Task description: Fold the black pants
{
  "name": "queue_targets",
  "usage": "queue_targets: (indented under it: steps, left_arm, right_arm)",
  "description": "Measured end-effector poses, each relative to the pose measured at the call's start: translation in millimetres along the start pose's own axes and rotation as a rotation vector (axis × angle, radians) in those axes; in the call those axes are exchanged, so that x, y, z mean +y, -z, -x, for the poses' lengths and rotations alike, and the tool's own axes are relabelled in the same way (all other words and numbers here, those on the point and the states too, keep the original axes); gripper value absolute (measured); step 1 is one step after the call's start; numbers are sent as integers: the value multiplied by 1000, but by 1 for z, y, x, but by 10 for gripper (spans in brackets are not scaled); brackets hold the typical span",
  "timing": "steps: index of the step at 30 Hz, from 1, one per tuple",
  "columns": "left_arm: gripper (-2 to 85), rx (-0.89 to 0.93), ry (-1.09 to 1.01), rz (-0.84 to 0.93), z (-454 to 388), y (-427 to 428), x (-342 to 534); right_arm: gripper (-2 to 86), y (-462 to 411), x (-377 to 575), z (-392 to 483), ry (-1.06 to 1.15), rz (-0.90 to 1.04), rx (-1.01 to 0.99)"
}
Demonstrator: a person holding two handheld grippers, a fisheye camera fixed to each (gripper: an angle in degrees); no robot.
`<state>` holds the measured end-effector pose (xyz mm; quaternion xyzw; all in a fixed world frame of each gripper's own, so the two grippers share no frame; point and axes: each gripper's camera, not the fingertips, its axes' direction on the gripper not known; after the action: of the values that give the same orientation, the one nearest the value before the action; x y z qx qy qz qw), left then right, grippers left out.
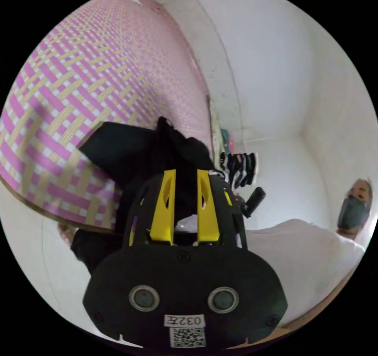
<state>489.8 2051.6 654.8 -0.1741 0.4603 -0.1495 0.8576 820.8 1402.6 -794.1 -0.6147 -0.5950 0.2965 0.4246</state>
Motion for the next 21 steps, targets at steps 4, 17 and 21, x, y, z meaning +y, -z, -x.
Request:
queue_targets:
  steps: [4, 17, 21]
  left_arm:
    - [85, 43, -29, 86, 26, -13, -14]
    - [-13, 384, -188, 336, 66, -91, -110]
    - [-10, 419, -346, 390, 26, -118, -141]
  right_arm:
    - [93, 11, 32, -15, -101, -1, 4]
    - [94, 80, 179, -37, -704, -136, 175]
    - [105, 99, 201, -16, -768, -207, 239]
